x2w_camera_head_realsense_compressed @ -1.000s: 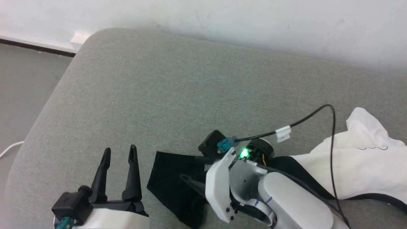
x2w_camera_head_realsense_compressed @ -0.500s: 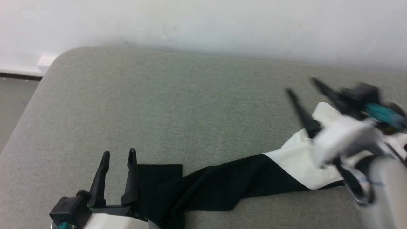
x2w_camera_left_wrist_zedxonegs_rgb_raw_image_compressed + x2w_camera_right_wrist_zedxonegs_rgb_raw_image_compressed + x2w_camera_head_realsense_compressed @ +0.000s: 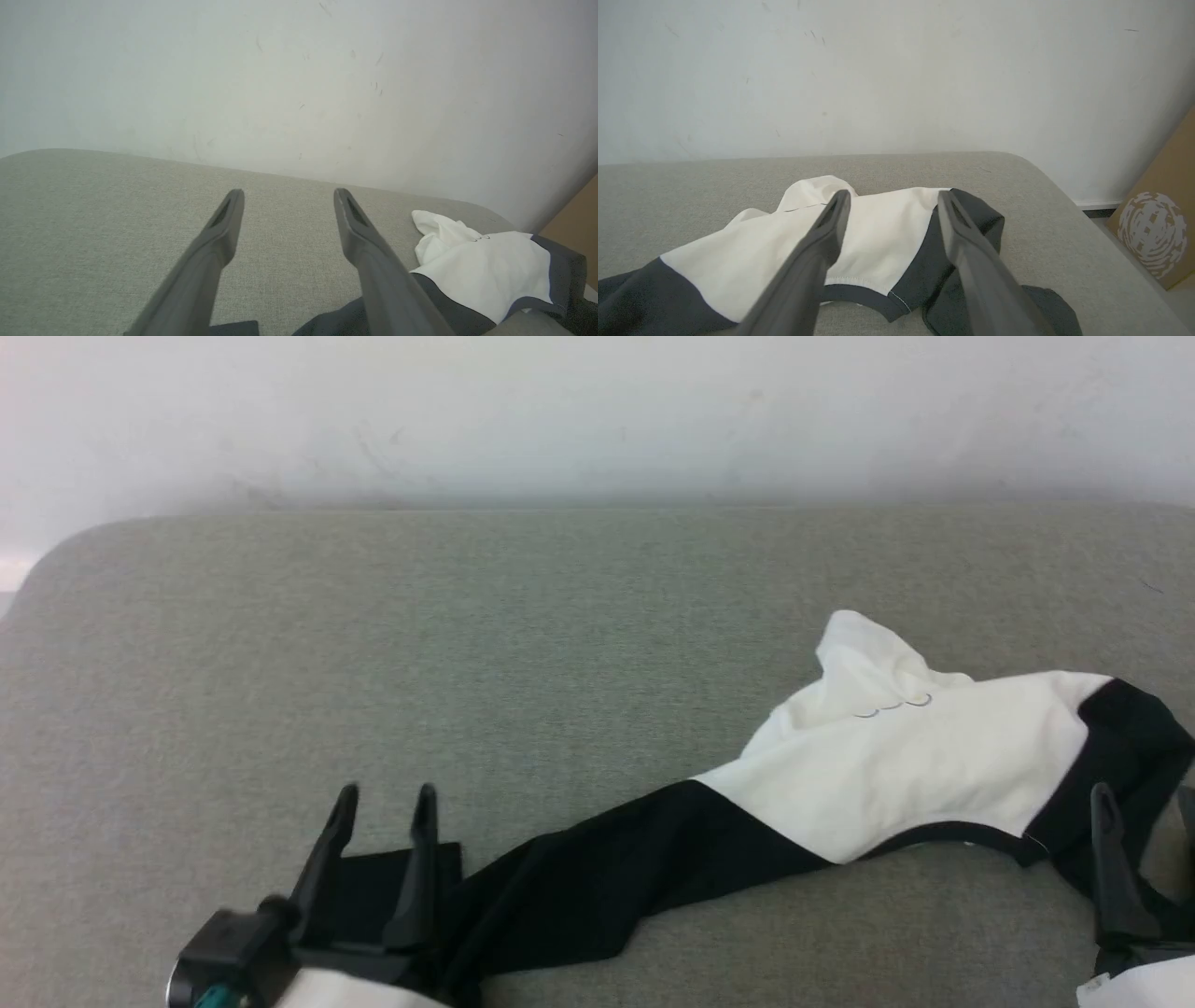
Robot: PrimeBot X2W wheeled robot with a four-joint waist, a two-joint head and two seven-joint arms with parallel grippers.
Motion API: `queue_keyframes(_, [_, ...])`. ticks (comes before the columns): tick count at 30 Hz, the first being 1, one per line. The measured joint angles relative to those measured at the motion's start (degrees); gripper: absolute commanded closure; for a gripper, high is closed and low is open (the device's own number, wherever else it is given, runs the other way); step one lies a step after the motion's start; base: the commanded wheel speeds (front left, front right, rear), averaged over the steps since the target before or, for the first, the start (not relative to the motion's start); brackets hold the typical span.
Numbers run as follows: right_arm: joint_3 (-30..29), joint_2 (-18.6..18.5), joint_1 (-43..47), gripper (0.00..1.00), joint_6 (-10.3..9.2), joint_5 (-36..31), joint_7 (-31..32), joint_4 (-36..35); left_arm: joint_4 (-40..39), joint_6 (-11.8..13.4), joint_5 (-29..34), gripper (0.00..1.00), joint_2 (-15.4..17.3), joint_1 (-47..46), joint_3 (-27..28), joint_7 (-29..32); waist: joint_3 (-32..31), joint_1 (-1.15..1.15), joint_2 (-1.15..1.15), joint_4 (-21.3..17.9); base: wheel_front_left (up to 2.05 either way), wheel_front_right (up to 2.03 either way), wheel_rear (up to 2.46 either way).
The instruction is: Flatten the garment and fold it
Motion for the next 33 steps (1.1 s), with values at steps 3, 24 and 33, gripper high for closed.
queue_keyframes(3, [0.2,0.0,-0.5,0.0,0.01,-0.1,-1.0,0.0,-0.9,-1.7,2.0,0.0,1.5,-3.8,-2.3,3.2,0.5,0.0,0.0,-1.6,0.0,0.0,0.0])
queue_keyframes(24, [1.0,0.0,-9.3,0.0,0.01,-0.6,-1.4,-1.0,26.0,-17.8,2.5,0.0,-9.0,-52.6,-26.1,40.5,14.6,0.02,0.0,-6.0,0.0,0.0,0.0])
queue_keyframes(33, [0.7,0.0,-10.1,0.0,0.01,-0.1,-1.8,-0.2,35.1,-17.8,2.1,0.14,-7.3,-53.4,-28.3,44.3,18.4,0.01,0.0,-10.3,0.0,0.0,0.0])
